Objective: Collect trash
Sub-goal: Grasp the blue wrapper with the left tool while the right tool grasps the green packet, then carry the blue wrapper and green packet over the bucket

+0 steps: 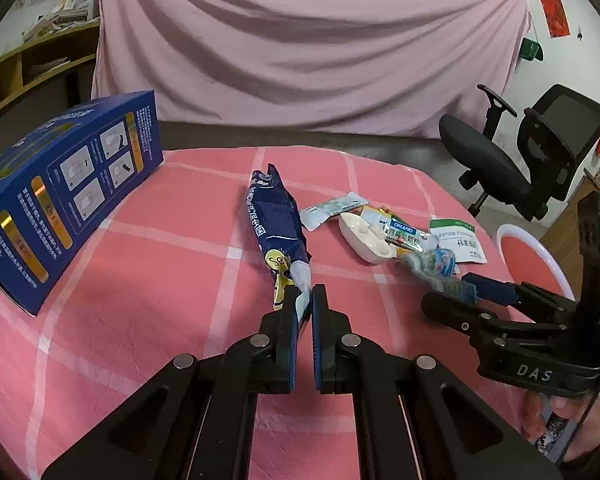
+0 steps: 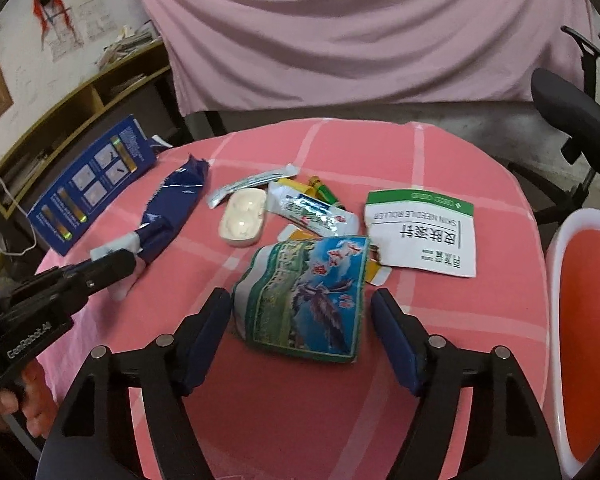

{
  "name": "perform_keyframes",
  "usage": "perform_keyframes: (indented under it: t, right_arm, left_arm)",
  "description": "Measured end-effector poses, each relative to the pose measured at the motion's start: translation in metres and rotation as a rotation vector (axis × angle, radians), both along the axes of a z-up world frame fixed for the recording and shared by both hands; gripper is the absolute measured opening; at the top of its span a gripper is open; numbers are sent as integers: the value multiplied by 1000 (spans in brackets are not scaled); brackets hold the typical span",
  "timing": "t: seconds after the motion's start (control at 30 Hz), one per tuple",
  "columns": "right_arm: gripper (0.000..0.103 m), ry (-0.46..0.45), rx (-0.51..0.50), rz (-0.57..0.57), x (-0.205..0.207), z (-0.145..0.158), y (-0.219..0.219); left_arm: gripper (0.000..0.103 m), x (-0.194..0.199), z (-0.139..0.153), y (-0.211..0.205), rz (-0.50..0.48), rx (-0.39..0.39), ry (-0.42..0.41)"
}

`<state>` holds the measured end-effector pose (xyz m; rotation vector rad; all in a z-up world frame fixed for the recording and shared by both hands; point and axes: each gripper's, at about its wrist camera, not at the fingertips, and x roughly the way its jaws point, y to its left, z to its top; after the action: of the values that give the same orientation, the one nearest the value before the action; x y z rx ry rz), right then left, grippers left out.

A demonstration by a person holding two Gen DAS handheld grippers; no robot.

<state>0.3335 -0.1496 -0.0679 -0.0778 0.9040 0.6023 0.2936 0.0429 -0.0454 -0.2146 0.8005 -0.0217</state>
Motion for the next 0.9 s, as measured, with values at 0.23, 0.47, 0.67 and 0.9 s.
perform_keyframes:
  t: [0.23,0.47,0.67,0.9]
  right_arm:
    - [65,0,-12,-19,2,0,-2]
    - [62,-22,74,-6,-3,7,-11]
    - [62,-156,243,-41,-22,30,-42]
    - [62,-418,393,-100,-57,61,-84]
  left_arm:
    - [4,2,0,-5,3,14,1]
    - [4,-9,7,-13,52,86,-51]
    - [4,-36,27,-36,64,192,-230]
    - [4,-58,55,-58,29,187,-408]
